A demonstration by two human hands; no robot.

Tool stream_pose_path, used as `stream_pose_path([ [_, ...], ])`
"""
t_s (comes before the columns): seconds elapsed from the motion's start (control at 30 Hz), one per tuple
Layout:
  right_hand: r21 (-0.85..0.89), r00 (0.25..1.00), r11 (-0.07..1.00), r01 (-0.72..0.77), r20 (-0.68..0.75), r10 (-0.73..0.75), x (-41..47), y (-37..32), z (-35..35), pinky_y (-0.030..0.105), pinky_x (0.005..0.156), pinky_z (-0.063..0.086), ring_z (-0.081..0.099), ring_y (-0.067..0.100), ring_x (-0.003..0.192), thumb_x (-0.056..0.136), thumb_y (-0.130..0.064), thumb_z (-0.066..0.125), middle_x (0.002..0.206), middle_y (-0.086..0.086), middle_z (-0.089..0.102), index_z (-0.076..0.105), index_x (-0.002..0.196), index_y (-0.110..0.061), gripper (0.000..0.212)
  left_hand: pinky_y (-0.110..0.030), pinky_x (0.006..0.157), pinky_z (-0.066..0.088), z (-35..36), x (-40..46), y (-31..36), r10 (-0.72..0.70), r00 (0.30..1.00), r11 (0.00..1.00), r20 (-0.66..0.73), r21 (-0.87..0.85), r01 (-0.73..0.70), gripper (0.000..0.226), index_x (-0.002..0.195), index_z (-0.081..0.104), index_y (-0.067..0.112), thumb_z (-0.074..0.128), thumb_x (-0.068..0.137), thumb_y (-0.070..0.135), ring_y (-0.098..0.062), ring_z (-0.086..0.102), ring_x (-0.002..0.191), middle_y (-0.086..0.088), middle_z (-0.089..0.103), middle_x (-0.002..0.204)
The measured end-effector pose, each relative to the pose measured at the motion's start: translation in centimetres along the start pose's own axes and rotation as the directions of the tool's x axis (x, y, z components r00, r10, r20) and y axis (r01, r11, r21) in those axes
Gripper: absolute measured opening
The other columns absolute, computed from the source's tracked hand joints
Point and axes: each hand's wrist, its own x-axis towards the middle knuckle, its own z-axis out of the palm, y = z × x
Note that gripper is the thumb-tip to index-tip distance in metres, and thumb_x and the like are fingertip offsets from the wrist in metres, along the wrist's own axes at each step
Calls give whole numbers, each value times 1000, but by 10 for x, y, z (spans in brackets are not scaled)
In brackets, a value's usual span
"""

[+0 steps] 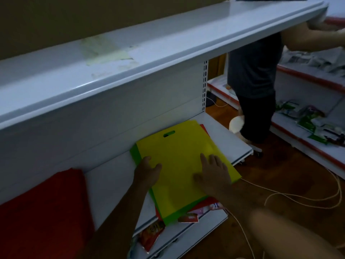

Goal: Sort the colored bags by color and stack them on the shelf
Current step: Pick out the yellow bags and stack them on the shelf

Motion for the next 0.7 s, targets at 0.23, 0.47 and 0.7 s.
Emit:
stream_pose_path([
  [0.23,100,995,991,86,-68,-79,2,-4,-8,45,112,28,23,28,143,93,-48,52,157,4,23,11,154,-25,77,-59,93,48,-7,32,-19,-197,978,814,-73,-569,121,89,135,51,10,85,55,32,-37,60,109,-15,60,128],
  [0.47,146,997,988,44,-61,-36,5,6,-9,47,118,14,6,29,148,90,-65,45,162,6,8,5,155,-28,84,-44,86,50,-9,11,2,-205,977,849,-65,-508,144,36,113,63,7,75,80,13,-33,61,97,-12,63,104],
  [0.7,53,994,999,0,-112,6,7,13,-13,48,112,25,24,34,141,94,-57,45,156,9,22,24,149,-19,70,-47,87,53,2,7,8,-43,992,964,-120,-266,9,26,105,62,16,71,81,13,-31,63,96,-10,65,105],
])
